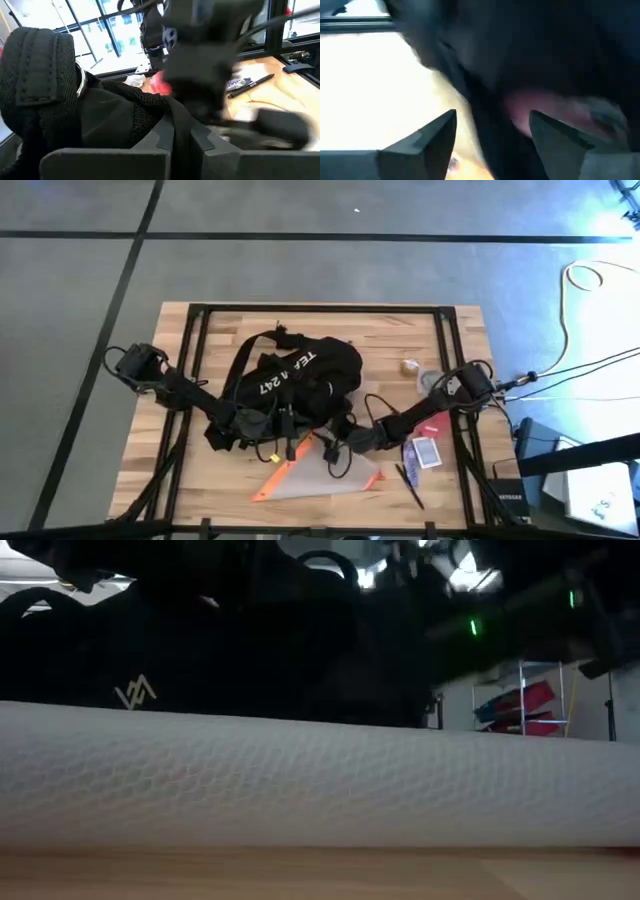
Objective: Unpack backpack
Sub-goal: Remove the white charger cable from the black bag
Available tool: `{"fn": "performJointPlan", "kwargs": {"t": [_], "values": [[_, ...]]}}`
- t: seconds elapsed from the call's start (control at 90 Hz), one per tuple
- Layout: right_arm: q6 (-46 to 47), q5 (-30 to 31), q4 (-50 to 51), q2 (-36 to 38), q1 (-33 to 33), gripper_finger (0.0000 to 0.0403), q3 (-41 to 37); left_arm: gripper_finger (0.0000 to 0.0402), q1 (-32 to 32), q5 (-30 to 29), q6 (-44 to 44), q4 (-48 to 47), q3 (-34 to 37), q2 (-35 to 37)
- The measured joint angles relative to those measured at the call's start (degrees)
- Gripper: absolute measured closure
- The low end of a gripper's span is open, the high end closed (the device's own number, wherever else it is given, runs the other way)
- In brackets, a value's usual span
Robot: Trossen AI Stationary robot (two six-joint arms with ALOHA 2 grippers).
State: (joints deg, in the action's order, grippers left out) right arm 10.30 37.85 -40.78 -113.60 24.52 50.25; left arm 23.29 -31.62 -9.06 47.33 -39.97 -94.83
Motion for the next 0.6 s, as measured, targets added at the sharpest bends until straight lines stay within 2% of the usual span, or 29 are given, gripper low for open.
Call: {"fn": "performJointPlan", "kwargs": {"t": [0.044,0.1,0.211,0.3,0.422,0.6], "values": [[-4.1,0.8,2.9,0.0,0.9,0.0166,2.0,0.0401,0.0,0.0,0.1,-0.1,0.0,0.0],[-5.6,5.4,8.6,0.0,1.6,0.0175,4.1,0.0401,0.0,0.2,0.1,-0.1,0.0,0.0],[-0.8,12.0,18.7,0.0,-0.3,0.0205,6.1,0.0401,0.0,1.3,1.0,-0.2,0.1,0.0],[3.3,11.6,19.8,0.0,-3.0,0.0225,6.2,0.0401,-0.1,1.5,1.2,-0.3,0.2,-0.1],[4.2,6.5,19.3,0.0,-4.6,0.0242,6.1,0.0402,0.0,3.1,-2.2,-0.8,0.3,-0.1],[3.2,11.0,19.7,0.0,-4.0,0.0255,6.1,0.0402,0.2,3.7,-7.2,0.0,0.3,-0.1]]}}
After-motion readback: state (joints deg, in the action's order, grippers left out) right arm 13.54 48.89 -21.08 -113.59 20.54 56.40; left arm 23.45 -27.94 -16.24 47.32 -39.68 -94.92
